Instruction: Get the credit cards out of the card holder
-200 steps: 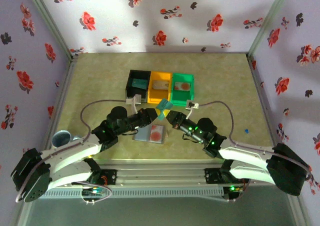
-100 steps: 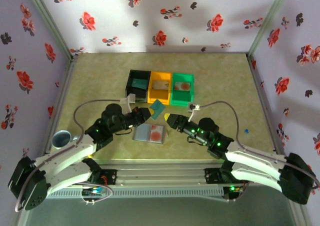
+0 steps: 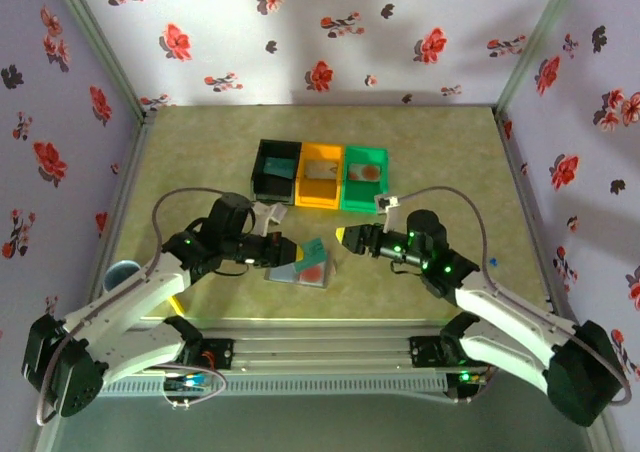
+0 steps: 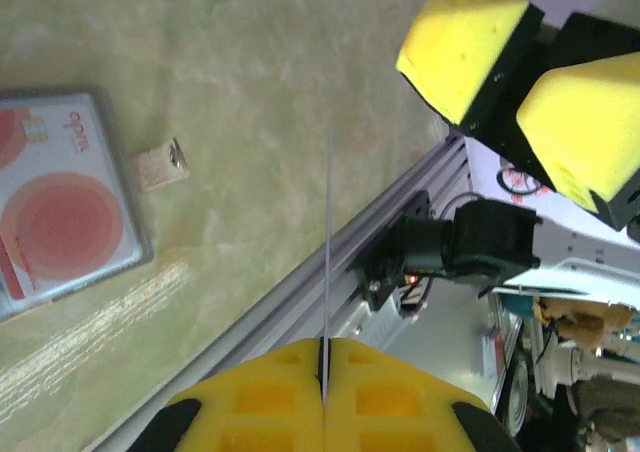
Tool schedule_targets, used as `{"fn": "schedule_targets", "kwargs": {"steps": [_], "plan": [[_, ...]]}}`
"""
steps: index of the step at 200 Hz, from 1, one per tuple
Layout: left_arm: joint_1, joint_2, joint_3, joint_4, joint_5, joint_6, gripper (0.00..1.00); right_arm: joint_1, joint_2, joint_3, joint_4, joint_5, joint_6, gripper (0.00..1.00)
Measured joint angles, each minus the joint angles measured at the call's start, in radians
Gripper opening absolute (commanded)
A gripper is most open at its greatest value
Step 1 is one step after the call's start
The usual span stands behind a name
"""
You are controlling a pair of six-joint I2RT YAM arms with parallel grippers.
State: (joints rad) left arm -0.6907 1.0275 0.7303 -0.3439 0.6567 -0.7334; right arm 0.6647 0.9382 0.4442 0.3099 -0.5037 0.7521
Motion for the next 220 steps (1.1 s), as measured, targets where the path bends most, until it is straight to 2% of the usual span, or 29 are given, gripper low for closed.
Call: {"fn": "schedule_targets", "kwargs": {"steps": [41,121,170,195,205,220], "plan": [[0.0,0.0,0.0,-0.016,0.049,0.031,0.0,0.0,0.106,-0.008,0.156,-0.183,0.044,0.58],[0.0,0.001,0.0,0.037,0.109,0.033,0.0,0.025,0.157,-0.057,0.304,-0.284,0.079,0.52],[0.0,0.001,0.0,0.056,0.132,0.031,0.0,0.058,0.159,-0.069,0.329,-0.288,0.071,0.27],[0.0,0.001,0.0,0.056,0.148,0.03,0.01,0.058,0.171,-0.075,0.329,-0.281,0.064,0.09],[0.002,0.001,0.0,0.045,0.145,0.029,0.05,0.058,0.171,-0.076,0.332,-0.283,0.071,0.01],[0.008,0.001,0.0,0.035,0.137,0.029,0.19,0.06,0.17,-0.078,0.348,-0.283,0.069,0.0]]}}
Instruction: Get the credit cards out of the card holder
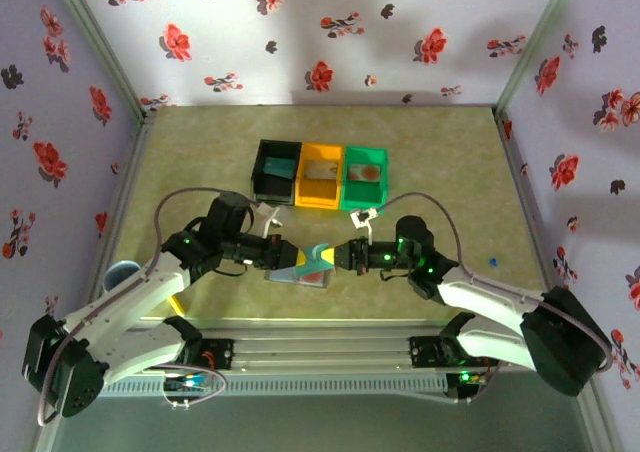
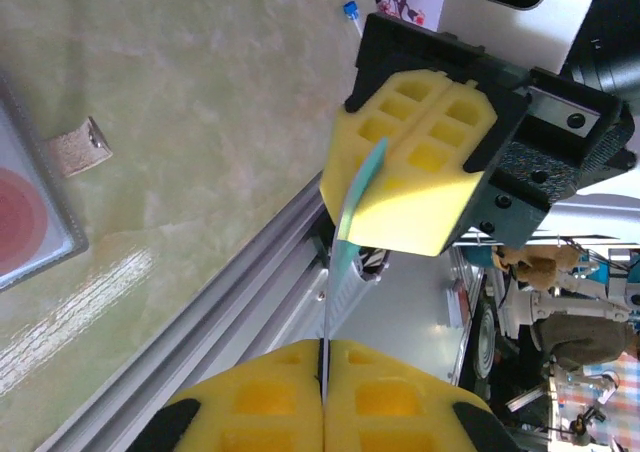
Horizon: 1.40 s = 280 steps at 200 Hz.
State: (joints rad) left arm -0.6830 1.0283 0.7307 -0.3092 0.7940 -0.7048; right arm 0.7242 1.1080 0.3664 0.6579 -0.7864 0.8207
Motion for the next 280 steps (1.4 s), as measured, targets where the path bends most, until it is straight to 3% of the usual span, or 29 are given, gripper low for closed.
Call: {"fn": "schedule_targets", "kwargs": {"steps": [22,39,93,166,223,261,270,280], "plan": [[-0.002,-0.001,0.0,0.021,0.002,-0.013,0.41,0.01,-0.001,-0.001,0.018,0.004,0.002,0.0],[-0.002,-0.013,-0.003,0.058,0.003,-0.04,0.53,0.014,-0.006,-0.005,0.034,0.022,0.01,0.0],[-0.002,-0.092,-0.076,0.207,0.005,-0.106,0.56,0.02,-0.093,-0.027,0.06,0.135,0.071,0.0],[-0.004,-0.098,-0.133,0.369,0.028,-0.195,0.42,0.047,-0.126,-0.027,0.113,0.226,0.157,0.0],[-0.004,-0.108,-0.133,0.388,0.029,-0.209,0.21,0.064,-0.109,-0.027,0.134,0.231,0.16,0.0],[-0.001,-0.128,-0.142,0.402,0.019,-0.218,0.13,0.067,-0.114,-0.027,0.138,0.242,0.16,0.0],[0.001,-0.13,-0.142,0.404,0.018,-0.224,0.08,0.068,-0.119,-0.027,0.138,0.251,0.16,0.1],[0.003,-0.131,-0.143,0.406,0.014,-0.232,0.0,0.069,-0.129,-0.027,0.129,0.265,0.159,0.14]]}}
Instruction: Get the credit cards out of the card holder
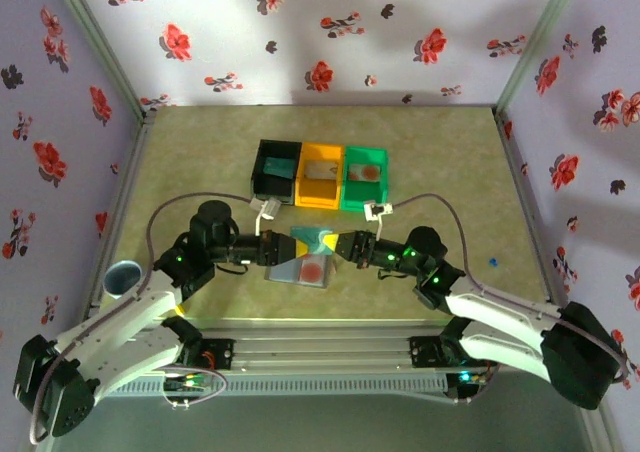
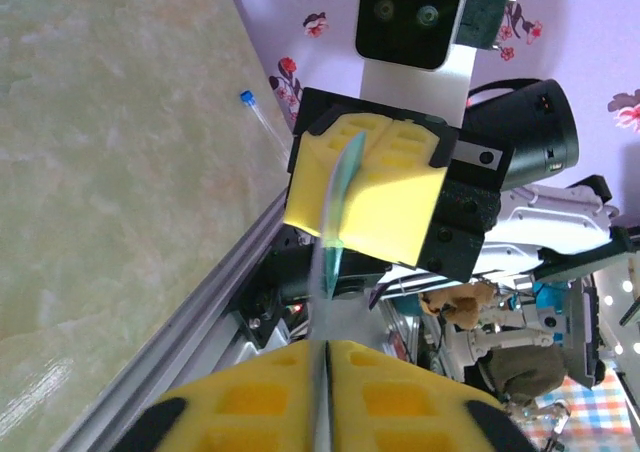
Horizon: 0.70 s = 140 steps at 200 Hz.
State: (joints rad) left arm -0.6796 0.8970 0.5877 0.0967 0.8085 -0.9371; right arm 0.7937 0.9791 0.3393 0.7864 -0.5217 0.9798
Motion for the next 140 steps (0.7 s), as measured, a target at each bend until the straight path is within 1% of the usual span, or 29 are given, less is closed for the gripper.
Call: {"fn": "schedule_targets", "kwargs": {"steps": [26,33,41,45,54,65,78,99,120,140], "plan": [[0.016,0.0,0.0,0.01,-0.001,-0.001,0.0,0.002,-0.032,0.0,-0.066,0.044,-0.014,0.27],[0.029,0.002,0.0,0.01,-0.003,-0.001,0.0,0.002,-0.043,0.001,-0.097,0.058,-0.025,0.33],[0.044,0.008,0.001,0.01,-0.005,0.0,0.0,0.002,-0.06,0.012,-0.167,0.083,-0.045,0.44],[0.053,0.013,0.001,0.008,-0.006,0.0,0.0,0.002,-0.068,0.021,-0.206,0.099,-0.059,0.47],[0.073,0.033,0.012,-0.017,-0.012,0.008,0.0,0.002,-0.084,0.052,-0.315,0.135,-0.095,0.52],[0.097,0.063,0.039,-0.064,-0.023,0.027,0.0,0.002,-0.103,0.109,-0.462,0.202,-0.154,0.61],[0.127,0.109,0.096,-0.145,-0.051,0.067,0.0,0.002,-0.124,0.172,-0.604,0.276,-0.222,0.66],[0.169,0.207,0.242,-0.31,-0.126,0.157,0.0,0.002,-0.156,0.255,-0.795,0.407,-0.32,0.72],[0.184,0.308,0.399,-0.463,-0.241,0.243,0.0,0.002,-0.162,0.315,-0.953,0.528,-0.401,0.86],[0.203,0.392,0.514,-0.579,-0.346,0.298,0.0,0.001,-0.162,0.341,-1.063,0.601,-0.463,0.97]]}}
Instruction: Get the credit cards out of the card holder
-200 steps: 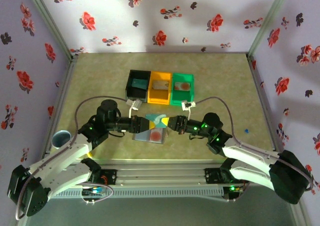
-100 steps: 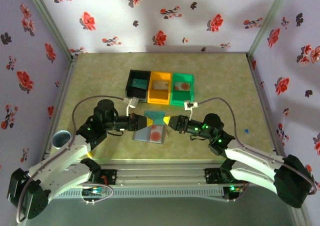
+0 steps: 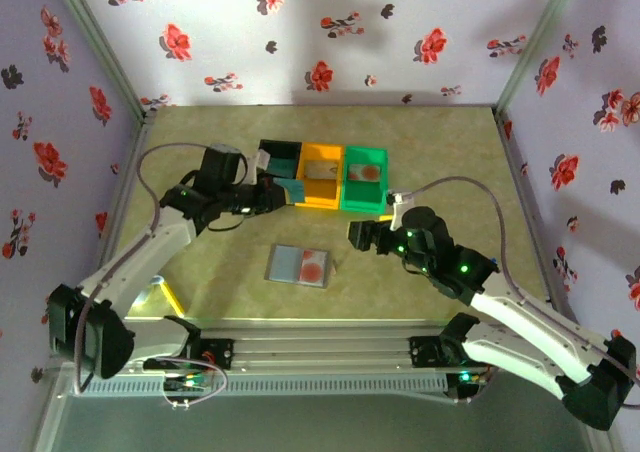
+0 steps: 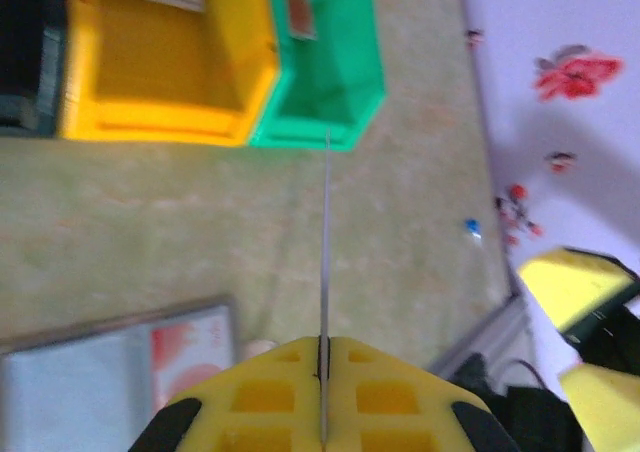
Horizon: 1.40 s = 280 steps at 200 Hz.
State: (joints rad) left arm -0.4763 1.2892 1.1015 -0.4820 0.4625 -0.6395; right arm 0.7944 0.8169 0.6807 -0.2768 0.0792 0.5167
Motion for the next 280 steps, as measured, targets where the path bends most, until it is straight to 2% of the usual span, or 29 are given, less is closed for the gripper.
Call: {"fn": "schedule_targets", "kwargs": {"steps": [35,82,127,164,226,280], "plan": [[0.069,0.145,0.129,-0.116,-0.12,0.028,0.0,-0.001,-0.023,0.006,-0.097,0.077,-0.047,0.99],[0.112,0.428,0.407,-0.22,-0.204,0.086,0.0,-0.001,-0.033,0.005,-0.119,0.109,-0.055,0.99],[0.159,0.667,0.65,-0.298,-0.196,0.146,0.0,-0.001,-0.023,-0.014,-0.12,0.105,-0.054,0.99],[0.183,0.821,0.785,-0.347,-0.139,0.204,0.0,-0.001,-0.02,-0.022,-0.12,0.1,-0.054,0.99],[0.201,0.961,1.0,-0.472,-0.083,0.313,0.0,-0.001,0.023,-0.024,-0.118,0.093,-0.061,0.99],[0.22,1.019,1.049,-0.527,-0.05,0.348,0.0,-0.001,0.063,-0.024,-0.118,0.078,-0.065,0.99]]}}
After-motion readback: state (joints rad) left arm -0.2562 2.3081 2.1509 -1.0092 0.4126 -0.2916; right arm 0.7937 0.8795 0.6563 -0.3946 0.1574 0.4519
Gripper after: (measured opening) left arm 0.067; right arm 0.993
